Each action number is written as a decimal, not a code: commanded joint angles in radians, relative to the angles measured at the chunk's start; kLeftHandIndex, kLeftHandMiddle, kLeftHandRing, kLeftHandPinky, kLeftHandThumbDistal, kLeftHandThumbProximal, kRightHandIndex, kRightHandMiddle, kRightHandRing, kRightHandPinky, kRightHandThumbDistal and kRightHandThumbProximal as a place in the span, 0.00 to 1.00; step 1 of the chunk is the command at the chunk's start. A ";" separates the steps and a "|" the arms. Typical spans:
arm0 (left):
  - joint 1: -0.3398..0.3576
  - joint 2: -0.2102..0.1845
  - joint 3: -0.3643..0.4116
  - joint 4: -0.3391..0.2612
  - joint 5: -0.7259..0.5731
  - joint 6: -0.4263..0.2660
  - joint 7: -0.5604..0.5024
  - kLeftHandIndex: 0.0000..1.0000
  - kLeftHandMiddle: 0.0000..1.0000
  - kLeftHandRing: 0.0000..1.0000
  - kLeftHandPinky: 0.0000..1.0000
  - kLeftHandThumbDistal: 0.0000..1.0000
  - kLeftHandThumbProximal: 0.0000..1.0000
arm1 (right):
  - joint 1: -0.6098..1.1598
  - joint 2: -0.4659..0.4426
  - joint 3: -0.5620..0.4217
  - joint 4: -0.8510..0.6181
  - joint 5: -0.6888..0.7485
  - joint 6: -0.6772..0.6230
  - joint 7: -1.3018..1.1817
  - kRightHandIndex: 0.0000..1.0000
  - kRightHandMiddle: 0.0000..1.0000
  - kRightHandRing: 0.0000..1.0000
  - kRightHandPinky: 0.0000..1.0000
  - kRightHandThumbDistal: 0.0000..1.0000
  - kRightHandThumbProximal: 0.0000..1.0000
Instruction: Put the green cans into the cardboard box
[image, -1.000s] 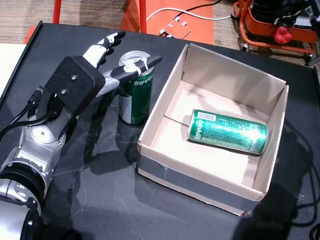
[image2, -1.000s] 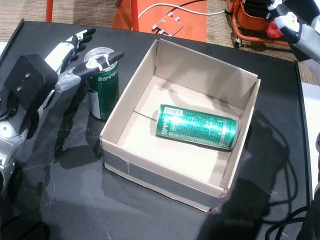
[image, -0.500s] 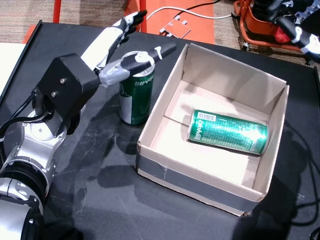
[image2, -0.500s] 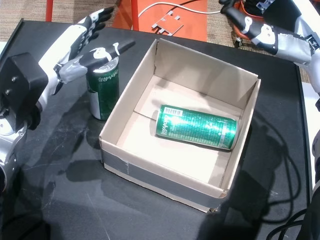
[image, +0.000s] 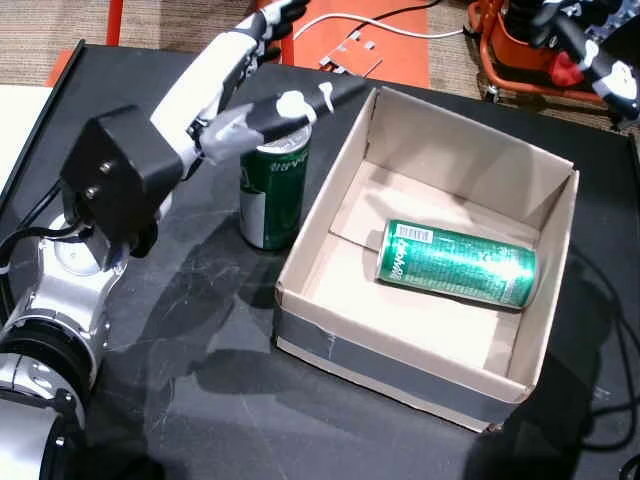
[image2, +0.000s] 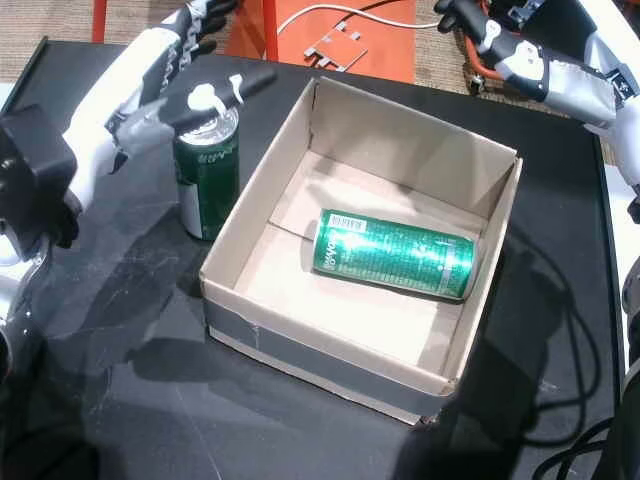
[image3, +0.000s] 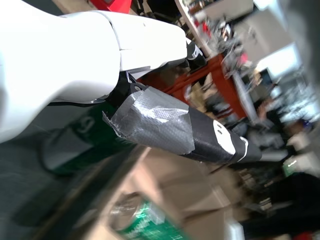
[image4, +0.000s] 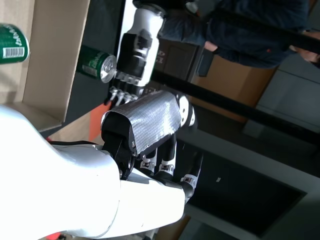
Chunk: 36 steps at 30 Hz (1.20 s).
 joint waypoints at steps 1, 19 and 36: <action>-0.025 0.019 -0.040 0.010 0.046 0.001 0.015 1.00 1.00 1.00 0.98 1.00 0.53 | 0.011 -0.030 -0.012 -0.018 0.012 -0.002 0.000 0.94 0.44 0.48 0.76 0.57 0.58; -0.049 0.027 -0.102 0.035 0.110 0.137 0.056 1.00 1.00 1.00 0.99 1.00 0.47 | 0.030 -0.065 -0.077 -0.060 0.112 0.031 0.154 0.91 0.46 0.49 0.71 0.40 0.54; -0.040 0.000 -0.071 0.037 0.091 0.143 0.103 1.00 1.00 1.00 1.00 1.00 0.53 | 0.044 -0.066 -0.077 -0.045 0.108 -0.012 0.150 0.78 0.44 0.48 0.71 0.30 0.62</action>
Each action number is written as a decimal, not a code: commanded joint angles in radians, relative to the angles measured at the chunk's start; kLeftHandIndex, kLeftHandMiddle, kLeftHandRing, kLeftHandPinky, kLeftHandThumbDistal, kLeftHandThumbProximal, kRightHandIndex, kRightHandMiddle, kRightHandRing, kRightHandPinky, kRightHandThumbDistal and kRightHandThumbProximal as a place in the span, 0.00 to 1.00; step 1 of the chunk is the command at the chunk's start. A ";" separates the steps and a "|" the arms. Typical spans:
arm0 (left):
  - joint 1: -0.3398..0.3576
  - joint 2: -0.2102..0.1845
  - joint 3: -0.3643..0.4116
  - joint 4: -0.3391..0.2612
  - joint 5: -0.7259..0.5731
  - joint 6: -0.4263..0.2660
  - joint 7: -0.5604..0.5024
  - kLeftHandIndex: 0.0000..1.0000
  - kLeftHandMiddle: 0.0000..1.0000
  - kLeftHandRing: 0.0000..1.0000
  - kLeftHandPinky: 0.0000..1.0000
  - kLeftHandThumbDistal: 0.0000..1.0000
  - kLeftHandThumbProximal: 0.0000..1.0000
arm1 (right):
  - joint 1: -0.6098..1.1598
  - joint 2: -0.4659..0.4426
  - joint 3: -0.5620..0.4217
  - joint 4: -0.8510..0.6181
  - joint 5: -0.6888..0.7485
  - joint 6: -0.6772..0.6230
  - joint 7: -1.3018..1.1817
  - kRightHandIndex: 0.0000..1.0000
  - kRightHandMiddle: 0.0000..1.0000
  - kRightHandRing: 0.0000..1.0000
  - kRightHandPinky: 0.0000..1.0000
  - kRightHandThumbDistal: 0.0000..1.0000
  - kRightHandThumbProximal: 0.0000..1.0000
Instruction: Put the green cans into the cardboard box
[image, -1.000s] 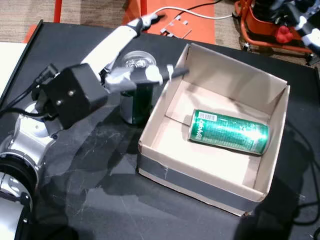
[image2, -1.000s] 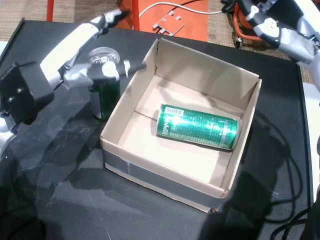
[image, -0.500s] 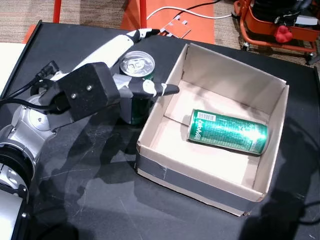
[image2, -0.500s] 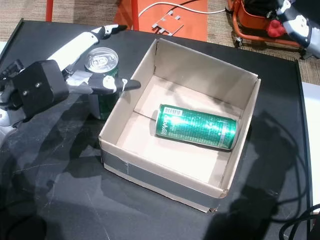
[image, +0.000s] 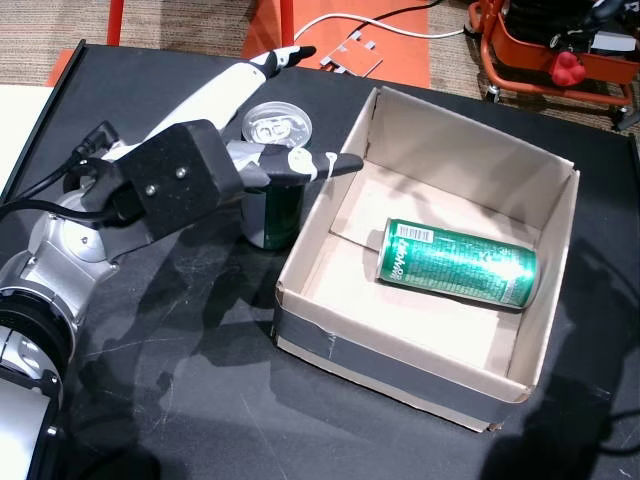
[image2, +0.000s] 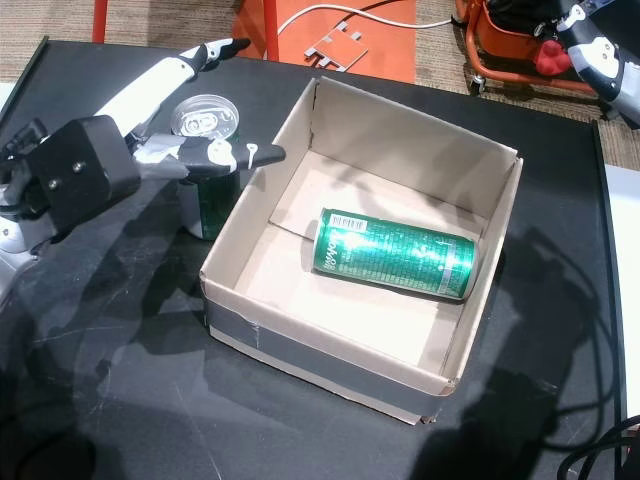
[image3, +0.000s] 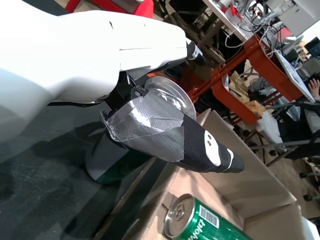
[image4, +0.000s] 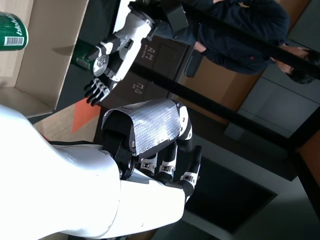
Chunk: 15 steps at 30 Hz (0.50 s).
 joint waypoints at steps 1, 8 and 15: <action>0.008 -0.009 0.009 0.007 -0.015 0.013 0.003 1.00 1.00 1.00 1.00 1.00 0.53 | 0.019 -0.017 -0.011 0.004 0.006 -0.011 0.009 0.78 0.44 0.48 0.71 0.34 0.63; 0.014 -0.006 0.020 0.008 -0.015 0.028 -0.009 1.00 1.00 1.00 1.00 1.00 0.52 | 0.010 -0.019 -0.020 0.010 0.021 -0.001 0.041 0.73 0.44 0.48 0.71 0.48 0.67; 0.025 -0.010 0.033 0.010 -0.033 0.046 -0.025 1.00 1.00 1.00 1.00 1.00 0.51 | 0.018 -0.020 -0.027 -0.009 0.014 -0.008 0.030 0.71 0.41 0.46 0.70 0.50 0.68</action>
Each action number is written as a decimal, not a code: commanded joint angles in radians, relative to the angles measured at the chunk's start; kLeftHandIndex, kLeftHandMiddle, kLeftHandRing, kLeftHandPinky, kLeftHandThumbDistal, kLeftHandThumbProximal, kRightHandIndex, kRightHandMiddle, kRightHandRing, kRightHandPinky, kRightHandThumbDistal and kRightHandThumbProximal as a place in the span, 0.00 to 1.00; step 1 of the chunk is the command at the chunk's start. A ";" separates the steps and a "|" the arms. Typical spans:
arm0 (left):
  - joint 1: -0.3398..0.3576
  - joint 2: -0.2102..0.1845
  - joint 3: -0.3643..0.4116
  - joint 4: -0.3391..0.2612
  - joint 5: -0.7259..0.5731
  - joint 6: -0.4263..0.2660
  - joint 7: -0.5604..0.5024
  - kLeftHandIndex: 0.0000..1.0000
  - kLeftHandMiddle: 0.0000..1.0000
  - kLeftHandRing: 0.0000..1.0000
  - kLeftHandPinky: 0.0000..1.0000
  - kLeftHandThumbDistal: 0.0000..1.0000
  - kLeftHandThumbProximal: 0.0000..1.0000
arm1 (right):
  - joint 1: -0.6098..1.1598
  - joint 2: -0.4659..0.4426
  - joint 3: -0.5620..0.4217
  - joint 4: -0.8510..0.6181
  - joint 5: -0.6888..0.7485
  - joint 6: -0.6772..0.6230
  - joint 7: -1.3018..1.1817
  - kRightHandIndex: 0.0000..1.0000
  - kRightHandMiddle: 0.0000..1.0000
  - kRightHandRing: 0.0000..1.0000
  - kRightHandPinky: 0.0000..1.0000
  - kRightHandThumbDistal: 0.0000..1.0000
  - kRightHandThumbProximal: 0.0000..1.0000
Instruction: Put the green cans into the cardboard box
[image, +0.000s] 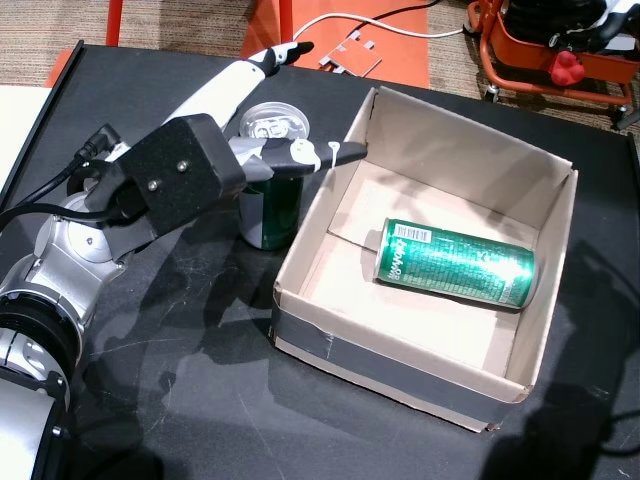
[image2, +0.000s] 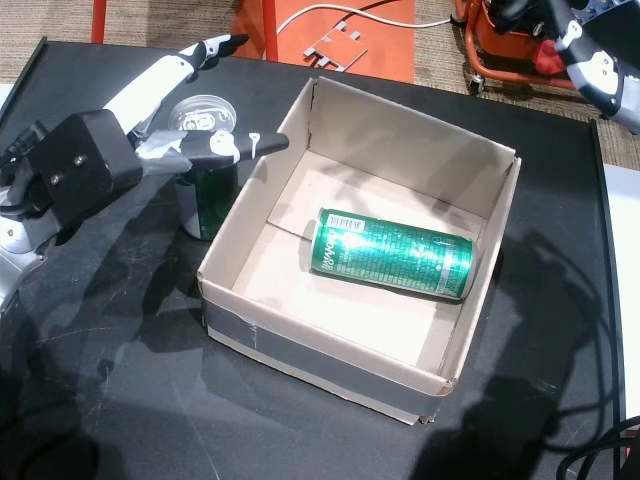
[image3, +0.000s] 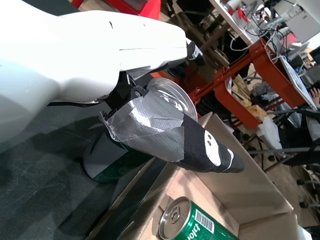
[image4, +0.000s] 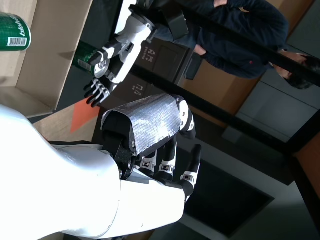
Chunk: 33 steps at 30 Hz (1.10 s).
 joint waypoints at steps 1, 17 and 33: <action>0.019 -0.006 0.005 0.010 -0.008 0.013 -0.011 1.00 1.00 1.00 1.00 1.00 0.51 | 0.019 -0.019 -0.006 -0.012 0.011 0.000 0.000 0.71 0.41 0.46 0.70 0.47 0.67; 0.037 -0.005 0.010 0.010 -0.007 0.020 0.009 1.00 1.00 1.00 1.00 1.00 0.57 | 0.023 -0.017 -0.018 -0.006 0.017 -0.001 0.000 0.70 0.44 0.48 0.70 0.47 0.68; 0.042 -0.007 0.013 0.011 -0.001 0.041 0.041 1.00 1.00 1.00 1.00 1.00 0.55 | 0.018 -0.013 -0.022 -0.020 0.018 0.004 -0.014 0.68 0.42 0.47 0.69 0.51 0.70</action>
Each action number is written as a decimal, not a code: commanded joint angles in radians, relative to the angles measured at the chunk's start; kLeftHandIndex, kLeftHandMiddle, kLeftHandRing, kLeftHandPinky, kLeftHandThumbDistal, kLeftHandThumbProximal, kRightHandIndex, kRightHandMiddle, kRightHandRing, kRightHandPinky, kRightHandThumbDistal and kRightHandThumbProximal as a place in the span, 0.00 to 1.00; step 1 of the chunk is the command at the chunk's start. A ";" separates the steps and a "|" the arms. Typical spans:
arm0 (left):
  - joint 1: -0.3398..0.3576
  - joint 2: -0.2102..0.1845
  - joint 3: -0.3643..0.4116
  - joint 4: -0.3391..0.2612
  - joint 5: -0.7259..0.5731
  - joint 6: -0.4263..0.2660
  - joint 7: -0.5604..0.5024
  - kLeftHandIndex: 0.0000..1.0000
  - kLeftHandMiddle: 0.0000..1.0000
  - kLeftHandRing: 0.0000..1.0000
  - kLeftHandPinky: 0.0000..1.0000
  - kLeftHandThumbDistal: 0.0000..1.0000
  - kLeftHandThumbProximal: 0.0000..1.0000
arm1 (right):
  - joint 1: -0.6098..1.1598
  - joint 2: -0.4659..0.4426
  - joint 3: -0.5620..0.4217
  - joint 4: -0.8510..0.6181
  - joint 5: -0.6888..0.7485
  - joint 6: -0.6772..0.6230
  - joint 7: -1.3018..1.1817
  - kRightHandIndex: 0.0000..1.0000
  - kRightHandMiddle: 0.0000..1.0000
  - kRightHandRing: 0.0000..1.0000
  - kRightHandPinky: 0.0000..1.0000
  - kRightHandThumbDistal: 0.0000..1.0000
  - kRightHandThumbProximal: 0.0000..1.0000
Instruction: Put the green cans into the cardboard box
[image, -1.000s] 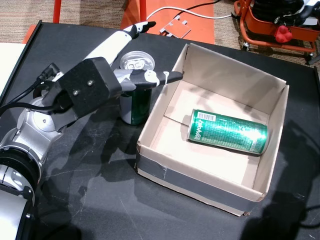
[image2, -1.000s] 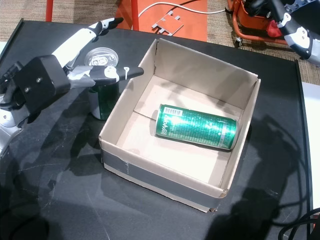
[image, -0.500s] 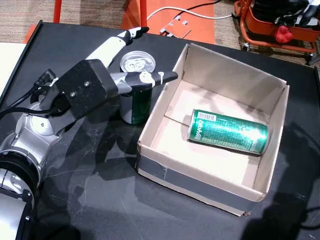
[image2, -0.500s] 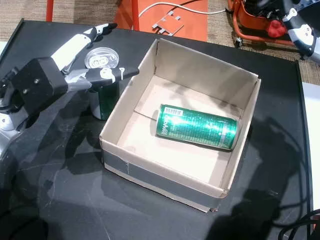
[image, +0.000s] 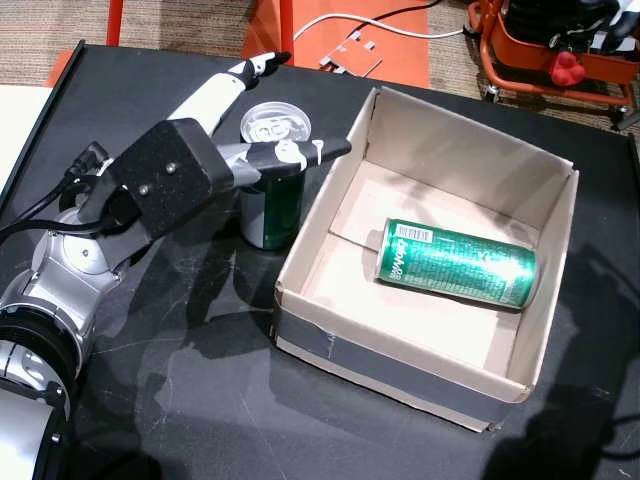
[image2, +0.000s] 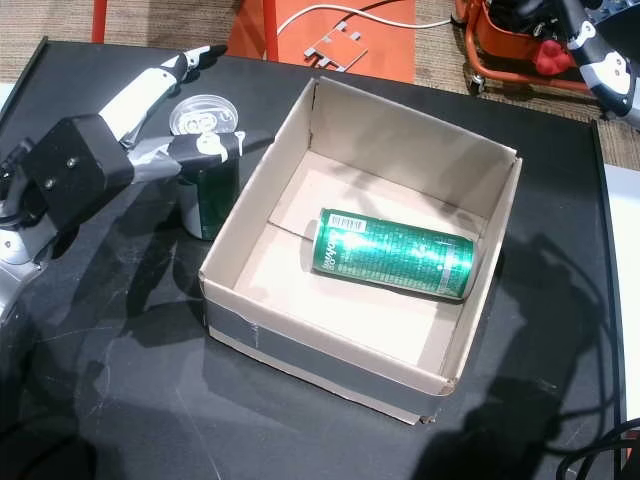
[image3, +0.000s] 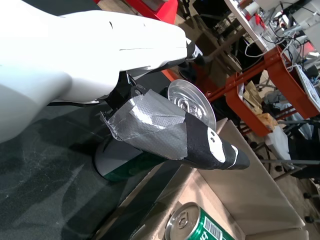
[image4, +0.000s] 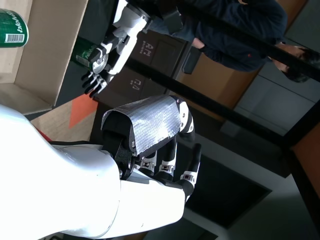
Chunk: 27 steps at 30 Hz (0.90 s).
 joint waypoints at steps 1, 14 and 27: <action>0.021 -0.003 -0.004 0.010 0.003 0.014 0.003 1.00 1.00 1.00 1.00 1.00 0.55 | 0.008 -0.012 -0.007 -0.011 0.015 -0.009 0.002 0.68 0.42 0.46 0.69 0.51 0.70; 0.031 -0.003 -0.016 0.010 0.013 0.013 0.006 1.00 1.00 1.00 1.00 1.00 0.54 | 0.005 -0.012 -0.008 -0.001 0.017 -0.002 0.007 0.69 0.41 0.46 0.70 0.46 0.67; 0.039 0.005 -0.044 0.012 0.038 0.012 0.008 1.00 1.00 1.00 1.00 1.00 0.54 | 0.002 -0.014 -0.001 0.002 0.011 0.029 0.003 0.72 0.42 0.46 0.70 0.50 0.59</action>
